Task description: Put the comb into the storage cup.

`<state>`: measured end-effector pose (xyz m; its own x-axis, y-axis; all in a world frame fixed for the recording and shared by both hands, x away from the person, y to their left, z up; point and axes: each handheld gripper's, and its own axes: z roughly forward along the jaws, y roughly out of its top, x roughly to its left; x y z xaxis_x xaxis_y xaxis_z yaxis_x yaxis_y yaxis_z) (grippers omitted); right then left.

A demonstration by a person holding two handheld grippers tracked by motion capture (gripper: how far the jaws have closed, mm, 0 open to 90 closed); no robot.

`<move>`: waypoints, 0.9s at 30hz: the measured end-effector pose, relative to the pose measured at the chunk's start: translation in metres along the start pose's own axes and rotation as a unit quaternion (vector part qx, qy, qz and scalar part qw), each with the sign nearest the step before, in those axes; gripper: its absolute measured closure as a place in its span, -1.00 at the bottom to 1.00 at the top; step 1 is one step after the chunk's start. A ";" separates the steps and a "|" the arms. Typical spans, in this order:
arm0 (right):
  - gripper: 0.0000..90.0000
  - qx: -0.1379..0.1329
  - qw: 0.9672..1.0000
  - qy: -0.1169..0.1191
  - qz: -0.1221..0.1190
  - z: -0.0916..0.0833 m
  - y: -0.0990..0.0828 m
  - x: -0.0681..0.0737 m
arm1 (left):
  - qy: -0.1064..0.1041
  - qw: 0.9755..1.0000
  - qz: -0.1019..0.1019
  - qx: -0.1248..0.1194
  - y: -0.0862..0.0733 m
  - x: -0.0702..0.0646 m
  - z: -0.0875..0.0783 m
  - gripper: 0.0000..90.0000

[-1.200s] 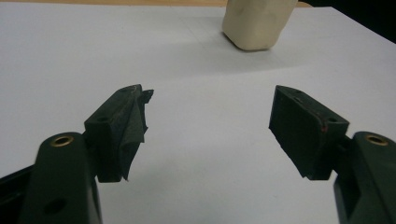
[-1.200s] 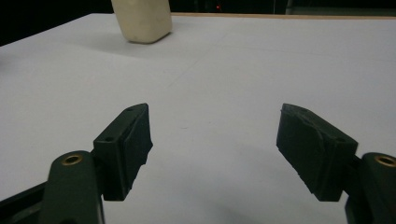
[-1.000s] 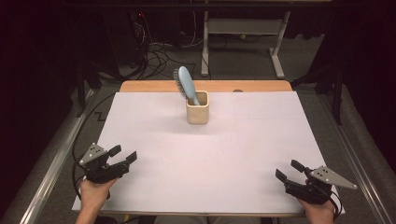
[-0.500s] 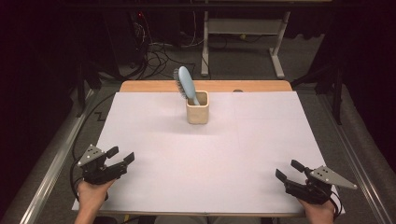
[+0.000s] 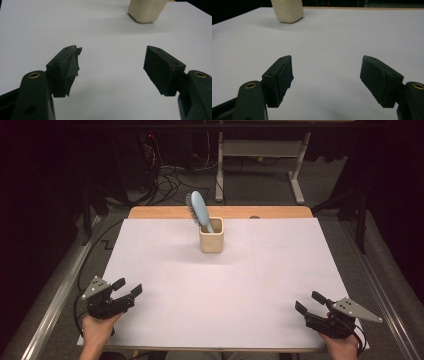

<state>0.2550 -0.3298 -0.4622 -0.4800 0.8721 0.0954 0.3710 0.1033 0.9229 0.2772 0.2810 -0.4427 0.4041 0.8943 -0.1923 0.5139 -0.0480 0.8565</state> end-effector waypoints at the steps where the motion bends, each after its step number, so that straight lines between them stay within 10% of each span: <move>1: -0.40 0.000 1.000 0.000 0.000 0.000 0.000 0.000 | 0.001 1.000 0.000 0.000 0.000 0.000 0.000 -0.34; 27: -0.40 0.000 1.000 0.001 0.001 0.000 0.000 0.000 | 0.016 1.000 -0.009 0.005 -0.015 0.005 0.001 -0.35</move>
<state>0.2551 -0.3301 -0.4622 -0.4808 0.8714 0.0972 0.3713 0.1019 0.9229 0.2725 0.2857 -0.4566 0.3699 0.9089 -0.1926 0.5284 -0.0353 0.8483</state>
